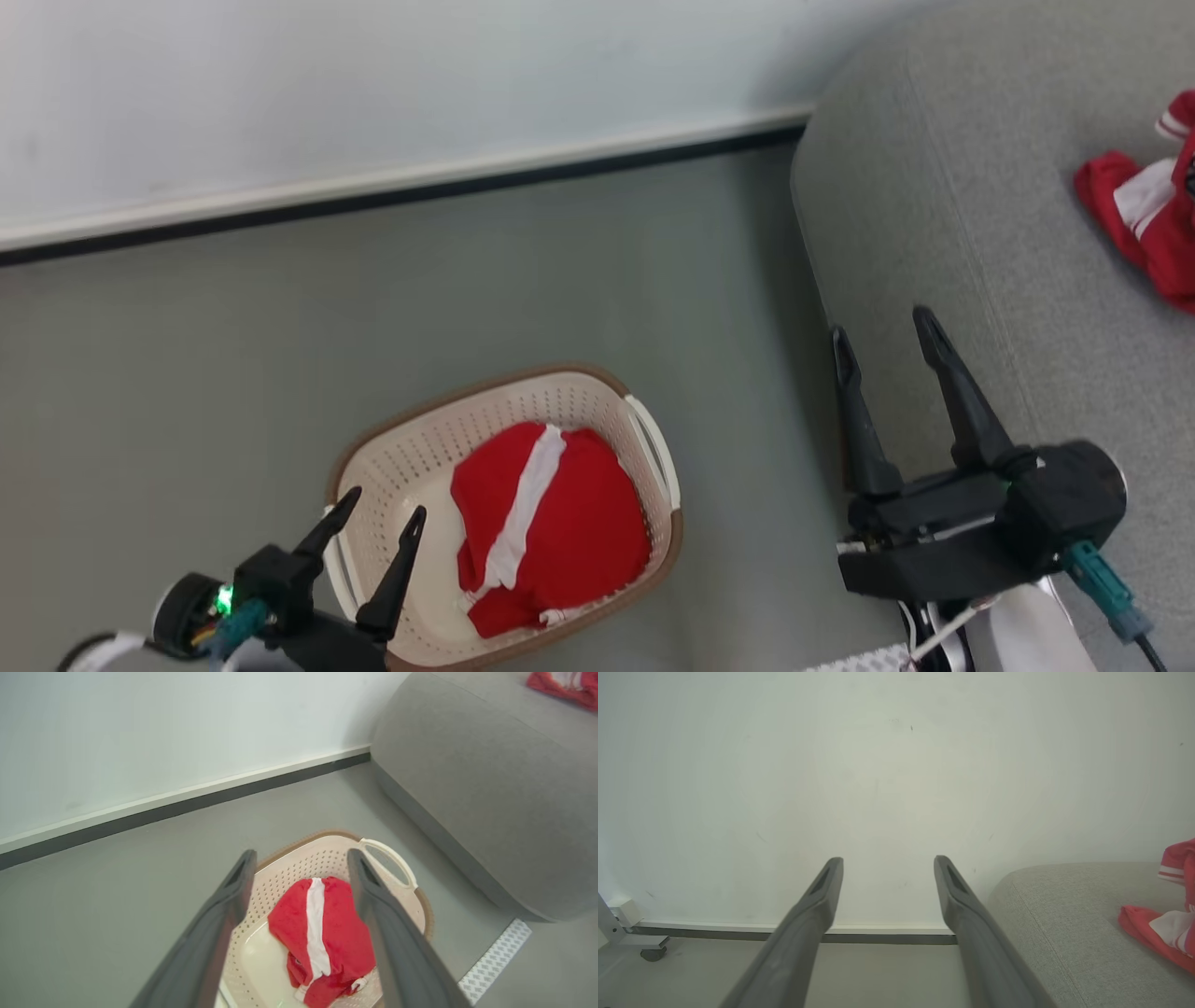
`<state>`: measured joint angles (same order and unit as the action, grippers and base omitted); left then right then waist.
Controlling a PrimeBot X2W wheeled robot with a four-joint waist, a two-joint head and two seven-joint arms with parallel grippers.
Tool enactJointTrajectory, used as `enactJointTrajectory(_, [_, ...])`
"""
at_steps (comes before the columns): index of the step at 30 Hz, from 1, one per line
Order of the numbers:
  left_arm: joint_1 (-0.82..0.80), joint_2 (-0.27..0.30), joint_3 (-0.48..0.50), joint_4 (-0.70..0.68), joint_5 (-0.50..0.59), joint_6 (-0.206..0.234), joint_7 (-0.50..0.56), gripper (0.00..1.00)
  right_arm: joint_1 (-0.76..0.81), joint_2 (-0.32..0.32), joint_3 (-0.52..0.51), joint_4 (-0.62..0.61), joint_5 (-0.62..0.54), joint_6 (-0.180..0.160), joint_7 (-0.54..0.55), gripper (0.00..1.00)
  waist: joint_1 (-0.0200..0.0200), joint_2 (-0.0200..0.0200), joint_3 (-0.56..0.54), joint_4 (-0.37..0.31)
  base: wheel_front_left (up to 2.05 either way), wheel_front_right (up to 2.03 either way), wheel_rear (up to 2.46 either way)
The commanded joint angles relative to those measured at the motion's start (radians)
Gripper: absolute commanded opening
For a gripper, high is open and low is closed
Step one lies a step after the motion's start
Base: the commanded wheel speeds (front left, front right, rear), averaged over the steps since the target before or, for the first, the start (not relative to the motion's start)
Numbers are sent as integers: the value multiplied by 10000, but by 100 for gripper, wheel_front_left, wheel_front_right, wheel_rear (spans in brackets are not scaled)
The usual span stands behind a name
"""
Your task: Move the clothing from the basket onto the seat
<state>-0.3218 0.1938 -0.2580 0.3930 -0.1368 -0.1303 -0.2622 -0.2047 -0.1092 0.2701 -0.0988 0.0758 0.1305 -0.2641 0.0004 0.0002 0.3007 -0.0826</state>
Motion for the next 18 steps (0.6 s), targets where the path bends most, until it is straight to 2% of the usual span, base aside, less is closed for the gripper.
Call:
enactJointTrajectory(1, [-247,178,-160,166,-58,3,-37,100,-191,48,19,-44,-140,7,-4,100,-4,-2,1122,-652,0,0,0])
enactJointTrajectory(9, [-2348,1409,-2382,1802,-987,0,123,100,-1287,329,420,-323,-325,7,-4,100,-4,-2,2489,-1434,0,0,0])
enactJointTrajectory(18, [-4325,1972,-4523,2718,-2085,0,824,100,-1855,563,703,-699,-509,7,-4,100,-4,-2,3771,-1926,0,0,0])
